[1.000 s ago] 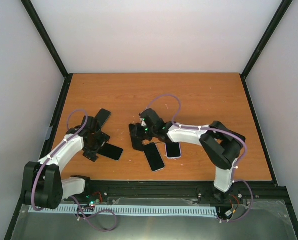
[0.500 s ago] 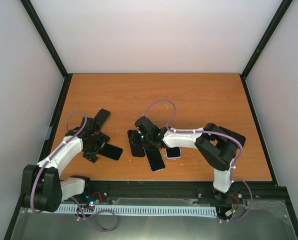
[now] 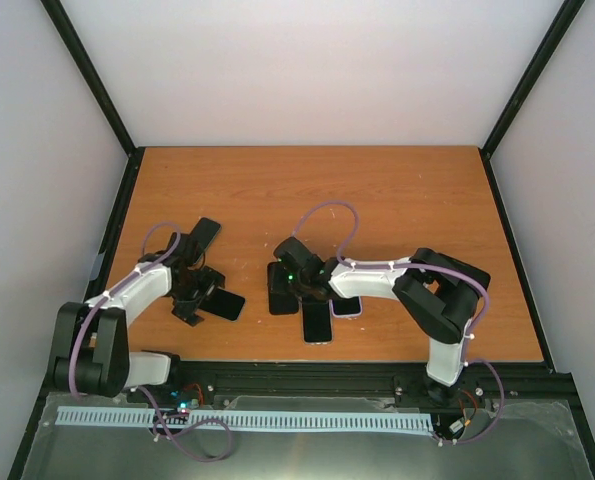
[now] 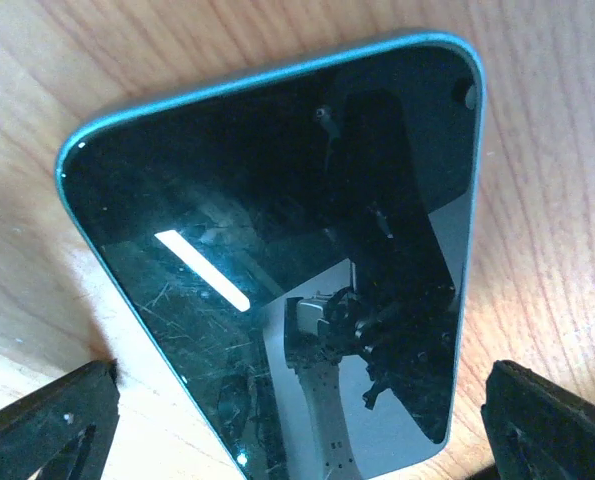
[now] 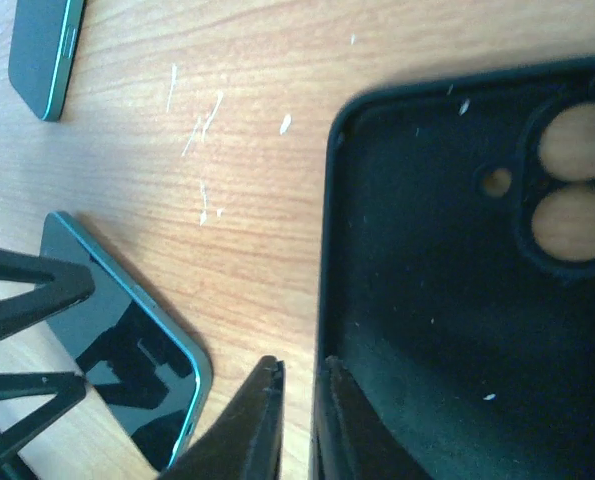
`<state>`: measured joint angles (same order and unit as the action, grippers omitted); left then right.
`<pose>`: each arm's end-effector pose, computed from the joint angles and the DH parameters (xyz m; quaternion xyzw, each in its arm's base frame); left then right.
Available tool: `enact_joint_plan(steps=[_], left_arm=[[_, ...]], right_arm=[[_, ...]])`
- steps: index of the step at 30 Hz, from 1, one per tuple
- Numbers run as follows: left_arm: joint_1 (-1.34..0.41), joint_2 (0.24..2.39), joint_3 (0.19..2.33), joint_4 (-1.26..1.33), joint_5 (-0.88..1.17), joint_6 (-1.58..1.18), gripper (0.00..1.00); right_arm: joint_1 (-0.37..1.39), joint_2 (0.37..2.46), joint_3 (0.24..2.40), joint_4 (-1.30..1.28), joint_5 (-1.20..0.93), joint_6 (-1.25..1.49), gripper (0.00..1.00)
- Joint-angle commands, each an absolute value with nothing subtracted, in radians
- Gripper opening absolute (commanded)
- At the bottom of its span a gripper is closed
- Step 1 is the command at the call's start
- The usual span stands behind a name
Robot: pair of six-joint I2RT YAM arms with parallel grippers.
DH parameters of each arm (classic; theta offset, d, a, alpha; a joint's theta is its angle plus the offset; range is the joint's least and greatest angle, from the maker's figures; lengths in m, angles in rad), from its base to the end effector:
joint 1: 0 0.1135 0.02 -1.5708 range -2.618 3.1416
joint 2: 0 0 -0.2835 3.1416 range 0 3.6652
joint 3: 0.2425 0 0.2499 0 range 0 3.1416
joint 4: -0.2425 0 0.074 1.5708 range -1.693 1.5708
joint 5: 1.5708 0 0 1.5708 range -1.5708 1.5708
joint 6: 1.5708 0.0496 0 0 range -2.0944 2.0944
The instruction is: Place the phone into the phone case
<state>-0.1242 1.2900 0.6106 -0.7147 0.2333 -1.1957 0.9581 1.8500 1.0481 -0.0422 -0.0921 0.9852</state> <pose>0.1865 -0.0348 0.1598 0.4962 -0.8560 0.1453 0.0018 0.2217 0.3233 0.1612 -0.0037 0.9339 0.3175 0.1647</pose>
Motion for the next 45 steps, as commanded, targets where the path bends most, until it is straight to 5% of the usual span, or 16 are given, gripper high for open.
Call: enact_joint_plan(steps=[1, 10, 17, 33, 45], left_arm=[[-0.117, 1.351, 0.652, -0.741, 0.230, -1.207, 0.99], [-0.116, 1.437, 0.705, -0.785, 0.182, -1.241, 0.99], [-0.117, 1.506, 0.745, -0.795, 0.176, -1.277, 0.97], [-0.117, 1.510, 0.748, -0.778, 0.239, -1.264, 0.71], [-0.173, 1.410, 0.744, -0.711, 0.328, -1.089, 0.70]], right_arm=[[0.960, 1.856, 1.033, 0.009, -0.157, 0.997, 0.14], [0.960, 1.767, 1.027, -0.033, -0.098, 0.928, 0.64], [0.960, 1.669, 0.974, -0.053, -0.027, 0.881, 0.84], [0.960, 1.584, 0.873, 0.061, -0.139, 0.729, 0.80], [0.983, 1.702, 0.955, 0.091, -0.341, 0.642, 0.64]])
